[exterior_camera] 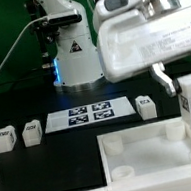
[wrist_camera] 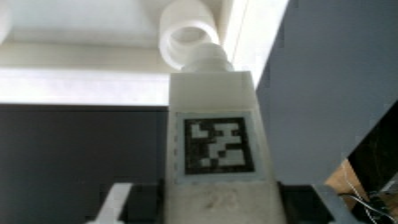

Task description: Assemble one leg

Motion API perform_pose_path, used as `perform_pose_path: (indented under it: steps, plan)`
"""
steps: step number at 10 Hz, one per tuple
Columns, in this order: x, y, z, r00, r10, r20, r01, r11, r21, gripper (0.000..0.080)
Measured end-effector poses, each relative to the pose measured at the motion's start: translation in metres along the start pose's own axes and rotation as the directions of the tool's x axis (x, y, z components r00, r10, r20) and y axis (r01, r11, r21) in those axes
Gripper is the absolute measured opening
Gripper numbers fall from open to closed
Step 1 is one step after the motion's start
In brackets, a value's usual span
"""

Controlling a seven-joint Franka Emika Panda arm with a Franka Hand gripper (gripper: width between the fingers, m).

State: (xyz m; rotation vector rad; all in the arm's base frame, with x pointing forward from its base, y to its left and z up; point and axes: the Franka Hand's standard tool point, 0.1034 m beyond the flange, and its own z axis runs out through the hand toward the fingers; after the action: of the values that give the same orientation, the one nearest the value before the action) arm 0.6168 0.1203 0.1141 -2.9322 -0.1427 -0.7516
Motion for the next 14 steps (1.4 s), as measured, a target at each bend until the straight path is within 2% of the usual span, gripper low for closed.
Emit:
perform_pose_path:
  steps: [4,6,9,11,14]
  plan:
    - [-0.002,0.007,0.006,1.0,0.005,0.008,-0.005,1.0,-0.009,0.0294]
    - [-0.006,0.007,0.011,1.0,0.006,0.014,-0.006,1.0,-0.008,0.0294]
    - [-0.003,0.008,0.017,1.0,0.005,0.011,-0.005,1.0,-0.008,0.0294]
    - [-0.01,0.008,0.025,1.0,0.006,0.024,-0.005,1.0,-0.007,0.0294]
    - [-0.009,0.007,0.026,1.0,0.006,0.012,-0.006,1.0,-0.011,0.0294]
